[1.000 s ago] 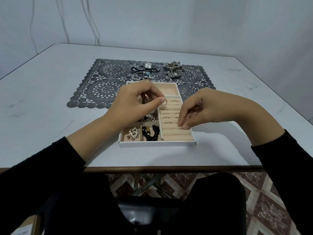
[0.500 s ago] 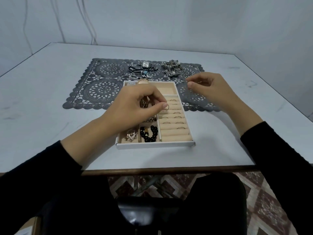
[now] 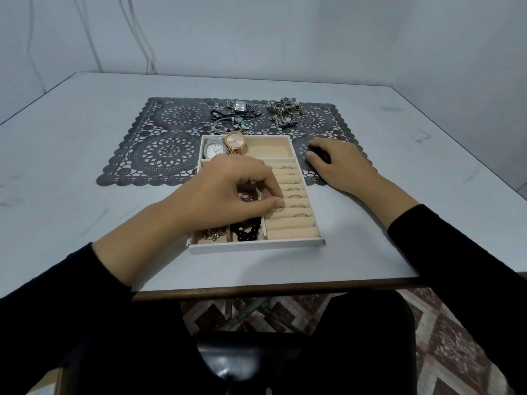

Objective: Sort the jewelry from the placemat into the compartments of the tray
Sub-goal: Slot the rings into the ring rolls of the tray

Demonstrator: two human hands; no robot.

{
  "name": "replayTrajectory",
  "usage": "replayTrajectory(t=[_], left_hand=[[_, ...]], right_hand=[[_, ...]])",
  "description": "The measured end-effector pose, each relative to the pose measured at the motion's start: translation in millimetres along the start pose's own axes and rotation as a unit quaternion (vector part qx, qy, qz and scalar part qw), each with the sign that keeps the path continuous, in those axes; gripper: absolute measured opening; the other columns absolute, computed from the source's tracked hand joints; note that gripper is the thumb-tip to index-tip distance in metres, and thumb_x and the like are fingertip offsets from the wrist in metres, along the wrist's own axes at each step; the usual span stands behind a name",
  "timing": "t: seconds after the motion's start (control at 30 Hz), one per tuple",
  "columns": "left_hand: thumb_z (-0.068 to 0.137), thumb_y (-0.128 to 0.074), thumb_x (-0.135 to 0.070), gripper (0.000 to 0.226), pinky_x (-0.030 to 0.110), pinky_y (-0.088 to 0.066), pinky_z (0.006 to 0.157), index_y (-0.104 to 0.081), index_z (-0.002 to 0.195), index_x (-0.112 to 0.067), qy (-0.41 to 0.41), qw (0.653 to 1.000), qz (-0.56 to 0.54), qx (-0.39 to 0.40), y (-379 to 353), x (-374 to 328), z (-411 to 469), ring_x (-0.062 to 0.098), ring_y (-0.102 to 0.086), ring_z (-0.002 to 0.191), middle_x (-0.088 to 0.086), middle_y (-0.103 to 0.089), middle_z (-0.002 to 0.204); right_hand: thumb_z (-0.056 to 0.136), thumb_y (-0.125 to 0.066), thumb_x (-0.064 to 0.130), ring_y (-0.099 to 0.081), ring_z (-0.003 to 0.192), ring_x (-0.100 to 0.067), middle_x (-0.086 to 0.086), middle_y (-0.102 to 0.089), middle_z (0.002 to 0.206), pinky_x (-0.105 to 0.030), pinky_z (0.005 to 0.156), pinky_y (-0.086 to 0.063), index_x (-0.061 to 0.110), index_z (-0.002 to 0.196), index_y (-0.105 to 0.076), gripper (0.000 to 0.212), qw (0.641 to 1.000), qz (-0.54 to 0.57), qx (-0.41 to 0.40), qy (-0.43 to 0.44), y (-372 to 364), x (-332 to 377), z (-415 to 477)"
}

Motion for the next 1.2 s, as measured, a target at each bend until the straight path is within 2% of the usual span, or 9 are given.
replayTrajectory(t=[0.27,0.4,0.5,0.77,1.2], left_hand=[[0.083,-0.078,-0.024,0.012,0.036,-0.056,0.071,-0.077,0.089,-0.014,-0.014,0.999,-0.019,0.041,-6.7,-1.6,-0.9,0.011,-0.068,0.08,-0.007,-0.072,0.084],[0.085,-0.076,-0.021,0.01,0.038,-0.055,0.075,-0.078,0.093,-0.015,-0.005,0.997,-0.031,0.065,-8.2,0.7,-1.0,0.013,-0.069,0.084,-0.006,-0.073,0.089],[0.087,-0.073,-0.02,0.01,0.039,-0.055,0.079,-0.077,0.095,-0.016,0.015,0.996,-0.05,0.078,-7.6,3.9,-1.3,0.014,-0.069,0.088,-0.008,-0.073,0.091],[0.085,-0.075,-0.022,0.011,0.039,-0.055,0.082,-0.077,0.094,-0.018,0.051,0.993,-0.073,0.081,-8.1,9.7,-0.7,0.014,-0.069,0.09,-0.011,-0.073,0.091],[0.076,-0.083,-0.022,0.016,0.042,-0.053,0.093,-0.077,0.09,-0.027,0.162,0.975,-0.102,0.114,-10.1,17.3,3.3,0.005,-0.069,0.088,-0.011,-0.074,0.085]], right_hand=[[0.098,-0.049,0.032,-0.054,0.114,-0.023,-0.006,-0.063,0.124,-0.019,0.08,-0.03,0.012,0.128,-0.057,0.037,1.0,0.004,0.007,-0.005,0.4,-0.2,-0.8],[0.098,-0.048,0.032,-0.054,0.114,-0.021,-0.005,-0.062,0.125,-0.015,0.078,-0.028,0.013,0.128,-0.057,0.037,1.0,0.005,0.01,-0.007,0.1,-0.7,-1.3],[0.098,-0.048,0.03,-0.053,0.115,-0.022,-0.005,-0.062,0.125,-0.013,0.075,-0.026,0.013,0.129,-0.057,0.036,1.0,0.007,0.01,-0.006,0.8,-0.3,-1.8],[0.098,-0.048,0.03,-0.054,0.112,-0.023,-0.006,-0.063,0.122,-0.019,0.078,-0.031,0.012,0.126,-0.058,0.035,1.0,0.01,0.013,-0.004,0.6,0.0,-2.3],[0.098,-0.048,0.031,-0.053,0.115,-0.02,-0.003,-0.061,0.126,-0.013,0.077,-0.027,0.014,0.13,-0.056,0.037,1.0,0.014,0.014,-0.009,0.4,-1.5,-1.3]])
Point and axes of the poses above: each hand's wrist, its own z-axis towards the middle knuckle, its own y-axis out of the back of the hand, x = y × z, the point moved 7 cm from there along z, towards the middle knuckle
